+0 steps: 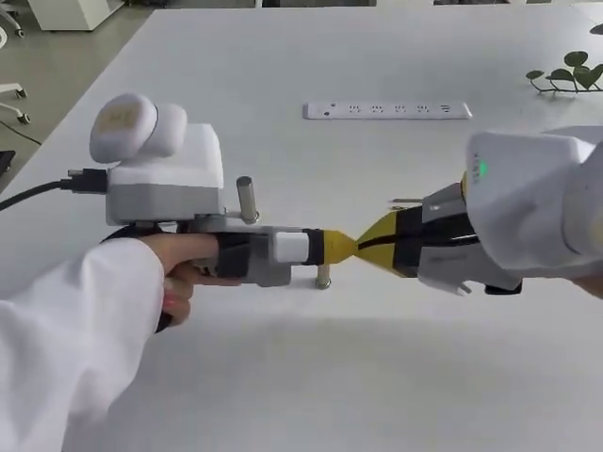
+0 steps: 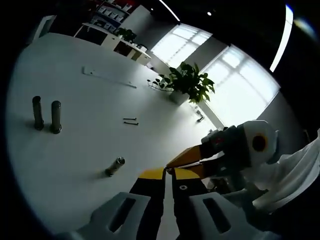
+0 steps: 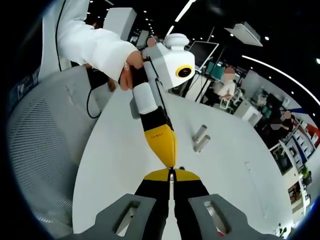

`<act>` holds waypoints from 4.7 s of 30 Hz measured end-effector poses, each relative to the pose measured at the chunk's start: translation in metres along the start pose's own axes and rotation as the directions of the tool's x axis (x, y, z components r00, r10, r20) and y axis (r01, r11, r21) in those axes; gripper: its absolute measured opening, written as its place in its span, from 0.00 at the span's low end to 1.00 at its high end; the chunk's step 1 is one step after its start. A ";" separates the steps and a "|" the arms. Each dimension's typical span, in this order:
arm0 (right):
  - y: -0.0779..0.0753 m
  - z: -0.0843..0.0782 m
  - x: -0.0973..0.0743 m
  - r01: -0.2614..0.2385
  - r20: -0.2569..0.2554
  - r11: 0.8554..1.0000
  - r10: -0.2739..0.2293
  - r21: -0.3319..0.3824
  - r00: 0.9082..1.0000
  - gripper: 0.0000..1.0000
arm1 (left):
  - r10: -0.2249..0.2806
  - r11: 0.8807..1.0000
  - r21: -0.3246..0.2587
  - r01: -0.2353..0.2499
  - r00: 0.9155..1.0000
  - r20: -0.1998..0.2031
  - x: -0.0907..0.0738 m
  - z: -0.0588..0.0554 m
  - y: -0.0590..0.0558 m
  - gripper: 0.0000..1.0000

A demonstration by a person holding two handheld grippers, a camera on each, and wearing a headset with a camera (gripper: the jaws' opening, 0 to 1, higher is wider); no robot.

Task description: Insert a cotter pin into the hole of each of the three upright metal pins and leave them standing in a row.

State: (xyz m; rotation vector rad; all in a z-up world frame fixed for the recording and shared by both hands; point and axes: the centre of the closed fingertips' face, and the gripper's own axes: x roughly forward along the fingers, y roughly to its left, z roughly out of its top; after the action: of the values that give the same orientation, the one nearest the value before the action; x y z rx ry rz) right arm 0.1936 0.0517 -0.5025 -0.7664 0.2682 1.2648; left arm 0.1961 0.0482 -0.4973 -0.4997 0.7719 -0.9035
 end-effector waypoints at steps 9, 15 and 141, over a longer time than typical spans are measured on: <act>0.005 0.004 0.000 -0.005 0.003 1.000 0.005 -0.017 1.000 0.00 | -0.006 0.998 -0.065 0.005 1.000 -0.002 -0.002 -0.003 0.001 0.01; 0.009 0.002 0.003 -0.015 -0.008 0.999 0.015 -0.035 1.000 0.00 | 0.017 0.999 -0.042 -0.018 0.999 -0.031 -0.002 -0.008 0.002 0.00; -0.015 -0.058 0.046 -0.225 -0.079 0.966 0.236 0.129 0.969 0.00 | 0.231 0.822 0.523 -0.224 0.972 0.053 0.034 -0.017 0.092 0.08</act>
State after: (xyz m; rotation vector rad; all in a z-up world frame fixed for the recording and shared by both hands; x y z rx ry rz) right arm 0.2343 0.0469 -0.5658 -0.7073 0.5169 1.4198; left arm 0.2426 0.0681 -0.5830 0.0873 0.5452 -0.8489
